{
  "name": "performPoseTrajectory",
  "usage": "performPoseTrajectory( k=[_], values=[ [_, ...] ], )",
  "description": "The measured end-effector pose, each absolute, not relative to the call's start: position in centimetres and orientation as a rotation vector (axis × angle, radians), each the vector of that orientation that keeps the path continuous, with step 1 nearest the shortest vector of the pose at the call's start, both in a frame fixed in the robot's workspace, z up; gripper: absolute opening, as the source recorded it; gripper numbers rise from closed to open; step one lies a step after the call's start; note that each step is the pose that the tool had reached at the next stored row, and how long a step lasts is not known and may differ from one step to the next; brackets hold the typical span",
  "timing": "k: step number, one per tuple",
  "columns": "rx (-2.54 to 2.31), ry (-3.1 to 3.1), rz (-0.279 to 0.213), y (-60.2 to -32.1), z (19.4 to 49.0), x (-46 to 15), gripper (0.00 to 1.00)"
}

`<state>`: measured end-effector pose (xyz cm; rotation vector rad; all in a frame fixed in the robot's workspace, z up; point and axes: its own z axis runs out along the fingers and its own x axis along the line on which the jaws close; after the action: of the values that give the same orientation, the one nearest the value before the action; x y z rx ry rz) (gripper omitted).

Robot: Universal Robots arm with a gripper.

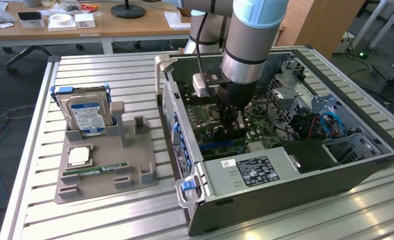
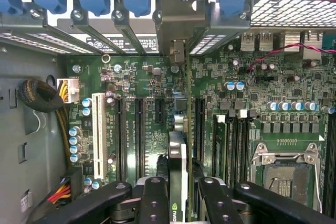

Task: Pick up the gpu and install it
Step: 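Insert the gpu into the slot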

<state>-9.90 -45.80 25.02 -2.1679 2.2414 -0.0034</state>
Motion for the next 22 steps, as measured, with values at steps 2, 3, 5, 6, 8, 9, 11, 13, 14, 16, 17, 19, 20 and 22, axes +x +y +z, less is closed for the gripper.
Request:
performPoseTrajectory(
  k=[2,3,5,6,8,9,11,13,14,16,17,19,20,22],
  values=[
    [-2.158,2.251,-0.004,-45.8,25.03,-9.9,0.27],
    [-2.153,2.256,-0.004,-45.8,25.03,-9.9,0.27],
    [-2.141,2.268,-0.004,-45.8,25.02,-9.9,0.27],
    [-2.136,2.272,-0.004,-45.8,25.01,-9.9,0.27],
    [-2.134,2.274,-0.004,-45.8,25.01,-9.9,0.27],
    [-2.134,2.274,-0.004,-45.8,25.0,-9.9,0.27],
    [-2.133,2.274,-0.004,-45.8,24.98,-9.9,0.27],
    [-2.134,2.275,-0.005,-45.8,24.98,-9.9,0.27],
    [-2.134,2.275,-0.007,-45.79,24.96,-9.9,0.27],
    [-2.137,2.279,-0.015,-45.8,24.96,-9.9,0.27],
    [-2.138,2.28,-0.017,-45.8,24.97,-9.9,0.27],
    [-2.139,2.281,-0.018,-45.8,24.98,-9.9,0.27],
    [-2.139,2.281,-0.018,-45.8,24.98,-9.9,0.27],
    [-2.139,2.281,-0.018,-45.8,24.97,-9.9,0.27]
  ],
)
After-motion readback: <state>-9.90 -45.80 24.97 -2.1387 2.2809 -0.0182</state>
